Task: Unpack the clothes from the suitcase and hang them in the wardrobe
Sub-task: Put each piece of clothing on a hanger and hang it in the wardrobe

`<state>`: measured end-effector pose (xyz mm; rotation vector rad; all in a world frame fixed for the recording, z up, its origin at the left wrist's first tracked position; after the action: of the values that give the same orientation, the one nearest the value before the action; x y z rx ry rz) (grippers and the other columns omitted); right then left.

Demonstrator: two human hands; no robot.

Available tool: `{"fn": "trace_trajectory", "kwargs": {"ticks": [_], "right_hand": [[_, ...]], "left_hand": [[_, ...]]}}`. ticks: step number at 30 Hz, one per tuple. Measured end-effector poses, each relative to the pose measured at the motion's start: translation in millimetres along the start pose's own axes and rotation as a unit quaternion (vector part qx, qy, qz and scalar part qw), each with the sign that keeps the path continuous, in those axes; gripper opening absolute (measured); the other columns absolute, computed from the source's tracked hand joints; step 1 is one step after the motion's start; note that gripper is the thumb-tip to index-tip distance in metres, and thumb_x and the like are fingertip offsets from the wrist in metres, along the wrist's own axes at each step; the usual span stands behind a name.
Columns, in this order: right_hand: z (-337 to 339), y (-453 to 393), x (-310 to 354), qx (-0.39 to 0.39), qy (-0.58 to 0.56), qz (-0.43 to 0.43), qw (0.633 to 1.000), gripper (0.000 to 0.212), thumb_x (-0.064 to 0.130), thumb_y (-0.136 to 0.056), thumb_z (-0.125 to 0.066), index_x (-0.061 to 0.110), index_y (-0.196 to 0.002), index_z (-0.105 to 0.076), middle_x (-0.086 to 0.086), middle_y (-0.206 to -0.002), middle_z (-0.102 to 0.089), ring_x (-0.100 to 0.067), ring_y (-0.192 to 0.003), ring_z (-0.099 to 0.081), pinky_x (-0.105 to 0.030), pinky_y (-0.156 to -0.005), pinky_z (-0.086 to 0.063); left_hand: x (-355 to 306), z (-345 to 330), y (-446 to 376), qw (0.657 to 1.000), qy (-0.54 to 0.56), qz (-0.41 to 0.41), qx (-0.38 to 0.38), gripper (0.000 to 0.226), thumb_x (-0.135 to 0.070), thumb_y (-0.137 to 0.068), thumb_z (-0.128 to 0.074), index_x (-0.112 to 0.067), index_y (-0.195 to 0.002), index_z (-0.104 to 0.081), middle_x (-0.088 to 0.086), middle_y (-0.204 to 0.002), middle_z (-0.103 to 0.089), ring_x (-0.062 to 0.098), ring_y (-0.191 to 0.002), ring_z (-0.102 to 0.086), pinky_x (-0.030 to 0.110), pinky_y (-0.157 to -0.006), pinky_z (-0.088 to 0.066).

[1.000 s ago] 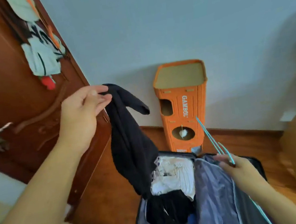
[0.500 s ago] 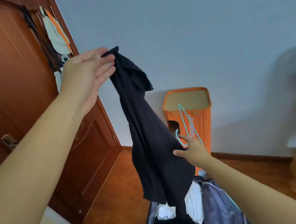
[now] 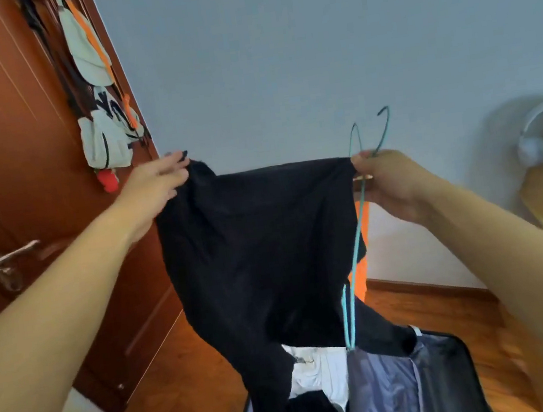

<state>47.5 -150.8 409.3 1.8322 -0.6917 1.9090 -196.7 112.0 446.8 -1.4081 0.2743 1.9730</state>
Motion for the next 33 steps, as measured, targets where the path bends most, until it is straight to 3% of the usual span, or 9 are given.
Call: {"fn": "trace_trajectory", "kwargs": {"ticks": [5,12,16,19,22,24,27,30,33], "right_hand": [[1,-11,41,-0.008,-0.017,-0.029,0.999,0.027,0.007,-0.104,-0.04,-0.007,-0.108,-0.063,-0.017,-0.102,-0.07,-0.033,-0.092,-0.073,-0.042,-0.082,-0.06],[-23,-33,57,-0.027,-0.06,-0.074,0.995,0.02,0.001,-0.103,-0.041,-0.011,-0.113,-0.054,-0.025,-0.108,-0.059,-0.036,-0.095,-0.067,-0.045,-0.081,-0.061],[-11,-44,77,-0.063,-0.048,-0.05,0.996,0.011,-0.004,-0.101,-0.04,-0.007,-0.102,-0.051,-0.021,-0.094,-0.056,-0.032,-0.082,-0.064,-0.043,-0.065,-0.063],[42,-50,94,-0.14,-0.02,-0.019,0.99,0.015,-0.008,-0.098,-0.041,-0.001,-0.09,-0.052,-0.02,-0.083,-0.058,-0.031,-0.073,-0.065,-0.047,-0.066,-0.063],[120,-46,86,-0.201,0.104,-0.063,0.972,0.017,0.017,-0.102,-0.052,0.002,-0.102,-0.061,-0.014,-0.094,-0.067,-0.03,-0.086,-0.07,-0.032,-0.069,-0.057],[158,-43,63,-0.193,0.388,-0.118,0.893,0.044,0.042,-0.1,-0.055,-0.001,-0.093,-0.066,-0.011,-0.082,-0.067,-0.031,-0.087,-0.069,-0.029,-0.068,-0.043],[180,-38,30,-0.233,0.241,-0.127,0.934,0.03,0.022,-0.103,-0.049,0.006,-0.079,-0.056,-0.008,-0.074,-0.059,-0.031,-0.089,-0.07,-0.027,-0.067,-0.048],[185,-34,4,-0.249,0.285,-0.16,0.912,0.024,0.001,-0.1,-0.045,0.007,-0.077,-0.05,-0.01,-0.076,-0.058,-0.024,-0.069,-0.06,-0.027,-0.06,-0.049],[193,-33,-11,-0.223,0.368,-0.18,0.885,0.018,-0.002,-0.096,-0.044,0.002,-0.08,-0.051,-0.014,-0.075,-0.051,-0.021,-0.055,-0.048,-0.028,-0.051,-0.041]], "left_hand": [[87,-86,23,0.99,-0.032,0.09,0.104,0.082,-0.03,-0.096,-0.07,-0.035,-0.161,-0.021,-0.007,-0.164,-0.029,0.013,-0.15,-0.029,0.043,-0.122,-0.028],[58,-209,123,0.959,0.252,0.06,0.118,0.067,-0.056,-0.079,-0.078,-0.035,-0.135,-0.049,-0.008,-0.128,-0.064,0.009,-0.116,-0.065,0.032,-0.098,-0.055],[103,-282,143,0.975,0.049,0.072,0.203,0.052,-0.028,-0.088,-0.076,-0.034,-0.134,-0.054,-0.013,-0.121,-0.069,0.007,-0.112,-0.067,0.02,-0.088,-0.054],[146,-241,109,0.984,0.07,0.154,0.055,0.008,-0.014,-0.097,-0.066,-0.018,-0.096,-0.073,0.004,-0.093,-0.075,0.027,-0.093,-0.071,0.042,-0.079,-0.057],[144,-149,68,0.965,0.16,0.189,-0.09,0.015,-0.006,-0.092,-0.069,-0.016,-0.081,-0.073,0.009,-0.085,-0.073,0.028,-0.085,-0.068,0.035,-0.074,-0.048],[105,-103,38,0.982,0.109,0.138,-0.075,0.01,-0.008,-0.09,-0.071,-0.016,-0.085,-0.075,0.007,-0.083,-0.074,0.025,-0.079,-0.068,0.032,-0.071,-0.049],[43,-77,5,0.997,-0.059,0.053,-0.007,0.011,-0.018,-0.096,-0.068,-0.021,-0.088,-0.076,0.0,-0.084,-0.075,0.017,-0.078,-0.069,0.034,-0.07,-0.052],[3,-73,-3,0.98,-0.196,0.019,0.025,0.019,-0.023,-0.1,-0.062,-0.019,-0.088,-0.076,0.004,-0.088,-0.074,0.024,-0.085,-0.069,0.036,-0.074,-0.052],[-13,-78,4,0.993,-0.078,0.075,0.05,0.016,-0.018,-0.098,-0.063,-0.015,-0.089,-0.076,0.005,-0.085,-0.077,0.018,-0.078,-0.073,0.028,-0.068,-0.055]]}}
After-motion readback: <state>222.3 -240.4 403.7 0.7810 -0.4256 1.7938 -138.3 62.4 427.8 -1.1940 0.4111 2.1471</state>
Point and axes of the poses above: each hand's wrist, its own y-axis away from the middle knuckle, its own z-axis out of the back of the hand, x = y × z, the point moved 8 cm from there along -y, towards the middle knuckle
